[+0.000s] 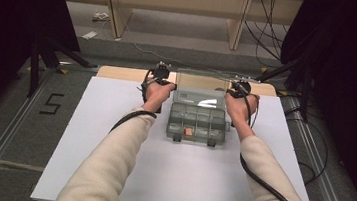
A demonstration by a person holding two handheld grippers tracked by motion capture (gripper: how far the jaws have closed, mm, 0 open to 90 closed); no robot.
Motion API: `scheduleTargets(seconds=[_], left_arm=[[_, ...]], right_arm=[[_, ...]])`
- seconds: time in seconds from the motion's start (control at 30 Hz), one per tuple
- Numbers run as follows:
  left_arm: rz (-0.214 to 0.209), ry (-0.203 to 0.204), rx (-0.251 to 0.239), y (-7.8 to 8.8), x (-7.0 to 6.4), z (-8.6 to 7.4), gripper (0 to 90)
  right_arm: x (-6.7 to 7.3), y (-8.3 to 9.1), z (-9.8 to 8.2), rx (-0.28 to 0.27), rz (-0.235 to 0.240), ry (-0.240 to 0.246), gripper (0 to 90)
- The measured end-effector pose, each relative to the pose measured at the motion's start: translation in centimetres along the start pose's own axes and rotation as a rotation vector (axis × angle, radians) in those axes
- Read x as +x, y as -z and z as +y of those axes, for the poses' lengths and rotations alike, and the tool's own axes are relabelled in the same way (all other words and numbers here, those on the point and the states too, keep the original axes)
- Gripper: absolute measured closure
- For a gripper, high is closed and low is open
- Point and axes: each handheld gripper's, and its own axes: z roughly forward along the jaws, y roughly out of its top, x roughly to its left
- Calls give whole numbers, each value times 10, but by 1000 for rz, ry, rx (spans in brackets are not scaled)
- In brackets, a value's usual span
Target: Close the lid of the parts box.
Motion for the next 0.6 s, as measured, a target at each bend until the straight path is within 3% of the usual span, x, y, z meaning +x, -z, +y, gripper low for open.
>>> scheduleTargets(seconds=[0.23,0.4,0.6], left_arm=[[32,-16,-23,5,-7,-1,878],[59,-49,-65,9,-12,-5,883],[67,-49,-76,11,-15,-5,885]], right_arm=[[0,5,0,-11,6,2,900],[-3,7,1,-5,23,-8,900],[-4,8,3,7,34,-20,899]])
